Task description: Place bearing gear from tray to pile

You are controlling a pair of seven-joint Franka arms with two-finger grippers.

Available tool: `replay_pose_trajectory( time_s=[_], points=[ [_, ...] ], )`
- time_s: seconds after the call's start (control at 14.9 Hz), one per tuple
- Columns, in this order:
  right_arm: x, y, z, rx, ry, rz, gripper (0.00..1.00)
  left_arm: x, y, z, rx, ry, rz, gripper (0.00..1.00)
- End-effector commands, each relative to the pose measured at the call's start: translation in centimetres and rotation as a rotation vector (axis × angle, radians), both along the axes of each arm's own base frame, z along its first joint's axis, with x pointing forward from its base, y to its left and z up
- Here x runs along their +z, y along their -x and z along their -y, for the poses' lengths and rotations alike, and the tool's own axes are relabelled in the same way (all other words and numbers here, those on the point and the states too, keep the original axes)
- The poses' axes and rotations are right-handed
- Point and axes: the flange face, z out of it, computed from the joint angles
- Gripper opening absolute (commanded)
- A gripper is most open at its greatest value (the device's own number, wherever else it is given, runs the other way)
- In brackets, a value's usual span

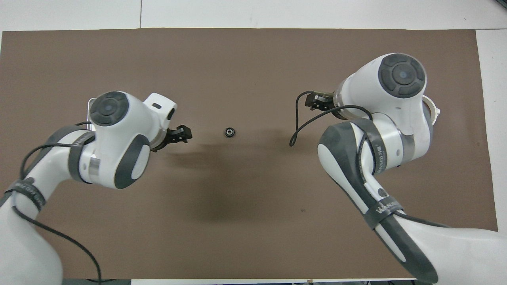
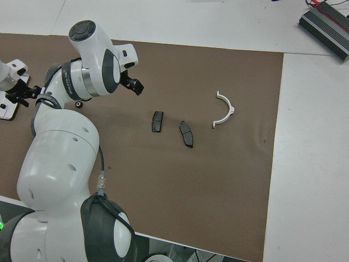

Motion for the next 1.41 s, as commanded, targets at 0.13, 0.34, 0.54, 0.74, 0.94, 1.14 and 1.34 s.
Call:
replay_pose_trajectory(
  time_s=[0.13,0.34,0.54,0.74,0.94,1.14,1.34],
  points=[
    [-2.0,-0.5,-7.4,-0.076,-0.012,-0.016,0.99,-1.3,0.5,-9.1,-0.168,0.014,0.008,0.90],
    [-4.3,-1.1,-13.9,-0.136,0.026,-0.044,1.00,-2.6,0.3,-12.6,-0.214,0.018,0.020,0.86],
    [-5.2,-2.1,-16.7,-0.183,0.028,-0.034,1.00,-3.4,0.6,-14.1,-0.231,0.001,0.019,0.79],
    [-6.8,-1.8,-20.5,-0.201,0.031,-0.038,1.00,-3.9,0.8,-14.3,-0.229,-0.001,0.031,0.67],
    [-7.6,-1.4,-23.1,-0.175,0.037,-0.039,1.00,-5.1,0.6,-15.0,-0.216,-0.001,0.033,0.66],
    [-9.1,-1.0,-24.6,-0.159,0.049,-0.046,1.00,-5.1,0.6,-15.6,-0.205,-0.001,0.034,0.66],
    [-10.6,0.0,-25.9,-0.116,0.089,-0.028,1.00,-5.2,0.6,-15.9,-0.199,-0.001,0.033,0.58]
  ],
)
